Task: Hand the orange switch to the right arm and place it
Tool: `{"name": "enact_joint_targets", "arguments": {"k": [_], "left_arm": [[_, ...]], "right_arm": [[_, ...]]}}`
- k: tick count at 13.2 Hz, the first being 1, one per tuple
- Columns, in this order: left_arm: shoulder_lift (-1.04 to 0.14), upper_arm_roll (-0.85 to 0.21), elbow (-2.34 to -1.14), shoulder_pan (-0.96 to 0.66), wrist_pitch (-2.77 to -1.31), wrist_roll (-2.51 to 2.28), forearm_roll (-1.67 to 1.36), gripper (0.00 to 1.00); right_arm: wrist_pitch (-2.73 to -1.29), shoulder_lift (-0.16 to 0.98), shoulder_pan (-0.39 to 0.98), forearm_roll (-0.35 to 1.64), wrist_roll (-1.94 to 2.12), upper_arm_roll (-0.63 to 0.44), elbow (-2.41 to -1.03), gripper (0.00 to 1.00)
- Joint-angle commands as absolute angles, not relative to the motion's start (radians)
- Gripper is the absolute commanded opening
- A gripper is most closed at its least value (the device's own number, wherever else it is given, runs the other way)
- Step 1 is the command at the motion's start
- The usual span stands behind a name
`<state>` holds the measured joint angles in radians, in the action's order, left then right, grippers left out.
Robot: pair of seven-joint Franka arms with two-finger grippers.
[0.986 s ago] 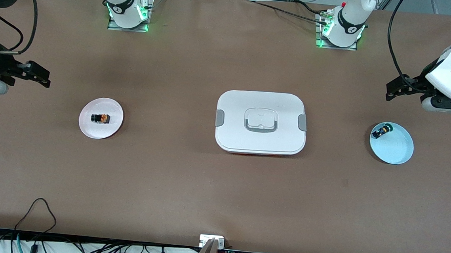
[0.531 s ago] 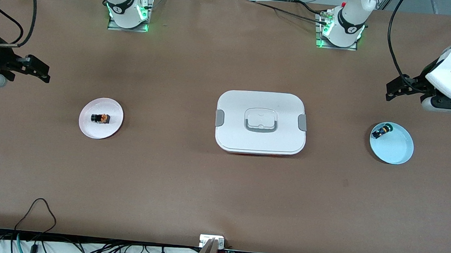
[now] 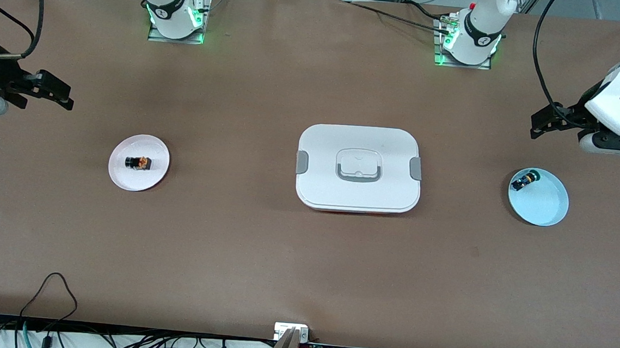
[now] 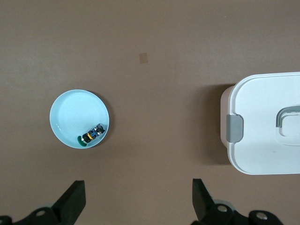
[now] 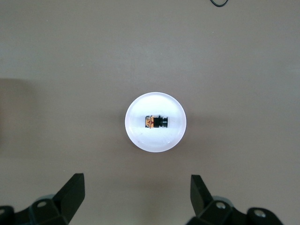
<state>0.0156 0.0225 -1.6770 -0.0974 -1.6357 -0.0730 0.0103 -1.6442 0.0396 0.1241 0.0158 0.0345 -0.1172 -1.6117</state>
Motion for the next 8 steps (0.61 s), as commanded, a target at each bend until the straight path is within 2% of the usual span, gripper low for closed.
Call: {"name": "enact_joint_targets", "arguments": {"k": [1,8], "left_arm": [[0.009,0.02,-1.654,-0.092,-1.615,-0.081,0.002,1.0],[0.009,0.02,-1.654,-0.092,-1.615,-0.081,0.002,1.0]], "right_arm": [[-1.626,0.029,0.126,-0.011,0.023,-0.112,-1.605,1.0],[-1.624,0.029,0.126,-0.009,0.028,-0.114,-1.601,1.0]]}}
